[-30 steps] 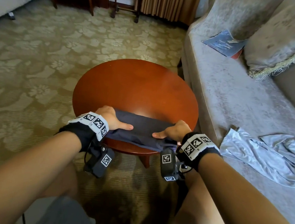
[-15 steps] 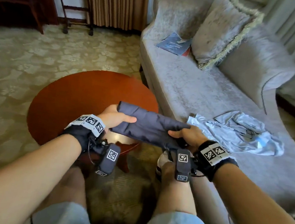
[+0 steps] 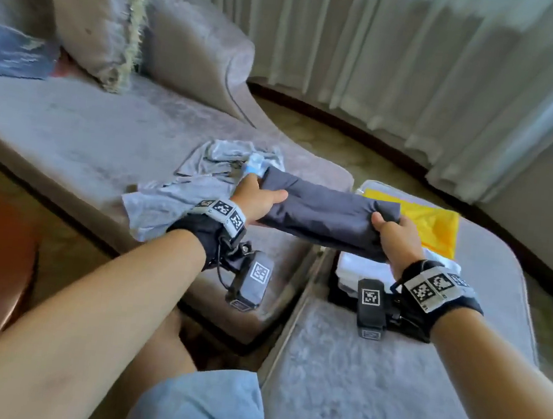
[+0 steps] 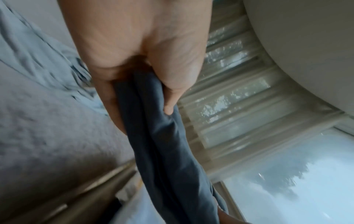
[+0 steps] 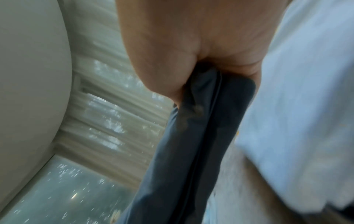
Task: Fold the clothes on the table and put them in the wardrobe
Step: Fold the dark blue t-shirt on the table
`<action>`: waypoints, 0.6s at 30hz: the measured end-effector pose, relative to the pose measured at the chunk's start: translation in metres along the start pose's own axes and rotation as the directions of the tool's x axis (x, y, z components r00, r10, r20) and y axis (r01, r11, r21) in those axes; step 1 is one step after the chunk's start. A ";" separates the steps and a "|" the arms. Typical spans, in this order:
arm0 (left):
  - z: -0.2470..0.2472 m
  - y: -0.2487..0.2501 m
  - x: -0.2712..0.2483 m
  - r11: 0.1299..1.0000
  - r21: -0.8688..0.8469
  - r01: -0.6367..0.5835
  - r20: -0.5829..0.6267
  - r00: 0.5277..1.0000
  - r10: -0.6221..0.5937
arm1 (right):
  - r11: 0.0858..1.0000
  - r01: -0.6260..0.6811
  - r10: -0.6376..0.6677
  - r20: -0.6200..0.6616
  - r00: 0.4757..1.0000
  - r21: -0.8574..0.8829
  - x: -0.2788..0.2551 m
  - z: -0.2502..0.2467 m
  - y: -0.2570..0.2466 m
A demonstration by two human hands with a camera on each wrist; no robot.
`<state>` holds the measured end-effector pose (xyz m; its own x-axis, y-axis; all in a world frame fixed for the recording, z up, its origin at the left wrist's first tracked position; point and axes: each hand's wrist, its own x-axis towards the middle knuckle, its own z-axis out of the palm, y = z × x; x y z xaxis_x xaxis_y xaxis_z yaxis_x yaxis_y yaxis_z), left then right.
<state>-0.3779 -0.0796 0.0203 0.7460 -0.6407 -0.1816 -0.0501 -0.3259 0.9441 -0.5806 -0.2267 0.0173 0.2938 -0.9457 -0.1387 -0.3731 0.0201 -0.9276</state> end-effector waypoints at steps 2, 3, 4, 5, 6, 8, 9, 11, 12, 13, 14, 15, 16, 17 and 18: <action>0.040 0.012 0.004 0.999 0.035 -0.018 0.067 0.998 0.015 | 0.999 -0.027 0.029 -0.079 0.996 0.025 0.006 -0.037 0.009; 0.059 0.018 0.004 0.998 0.049 -0.026 0.102 0.995 0.021 | 0.999 -0.036 0.039 -0.118 0.992 0.026 0.009 -0.054 0.013; 0.076 0.020 0.005 0.999 0.043 -0.029 0.134 0.991 0.023 | 0.998 -0.047 0.052 -0.155 0.987 0.032 0.011 -0.068 0.017; 0.091 0.023 0.004 0.998 0.043 -0.039 0.164 0.986 0.032 | 0.998 -0.057 0.063 -0.181 0.981 0.041 0.013 -0.081 0.021; 0.107 0.023 0.005 0.999 0.035 -0.029 0.188 0.982 0.022 | 0.996 -0.073 0.081 -0.200 0.976 0.050 0.016 -0.093 0.027; 0.134 0.021 0.004 0.998 0.062 0.008 0.220 0.975 -0.021 | 0.994 -0.096 0.106 -0.233 0.967 0.054 0.018 -0.112 0.038; 0.145 0.019 0.000 0.996 0.090 0.027 0.235 0.971 -0.047 | 0.993 -0.111 0.118 -0.247 0.962 0.042 0.018 -0.120 0.045; 0.166 0.010 -0.004 0.990 0.132 0.050 0.256 0.963 -0.083 | 0.992 -0.126 0.128 -0.277 0.952 0.022 0.020 -0.133 0.063; 0.175 0.004 -0.005 0.986 0.157 0.060 0.258 0.961 -0.099 | 0.990 -0.142 0.136 -0.282 0.950 -0.001 0.022 -0.136 0.074; 0.182 -0.003 -0.008 0.979 0.194 0.058 0.249 0.963 -0.106 | 0.987 -0.160 0.145 -0.277 0.950 -0.032 0.024 -0.137 0.085; 0.188 -0.009 -0.009 0.971 0.231 0.067 0.234 0.965 -0.122 | 0.982 -0.178 0.156 -0.271 0.950 -0.058 0.025 -0.135 0.096; 0.191 -0.012 -0.011 0.962 0.263 0.069 0.216 0.968 -0.128 | 0.981 -0.180 0.155 -0.264 0.952 -0.072 0.026 -0.133 0.103; 0.194 -0.015 -0.012 0.958 0.280 0.069 0.199 0.971 -0.128 | 0.982 -0.171 0.145 -0.262 0.954 -0.077 0.028 -0.130 0.109; 0.195 -0.015 -0.013 0.956 0.290 0.052 0.189 0.976 -0.110 | 0.985 -0.152 0.125 -0.268 0.955 -0.083 0.029 -0.127 0.111; 0.195 -0.014 -0.011 0.960 0.277 0.037 0.181 0.979 -0.090 | 0.986 -0.139 0.110 -0.281 0.954 -0.088 0.032 -0.125 0.111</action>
<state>-0.5153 -0.2036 -0.0446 0.6145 -0.7242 -0.3128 -0.2044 -0.5292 0.8235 -0.7227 -0.2948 -0.0472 -0.0076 -0.9906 -0.1366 -0.4863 0.1230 -0.8651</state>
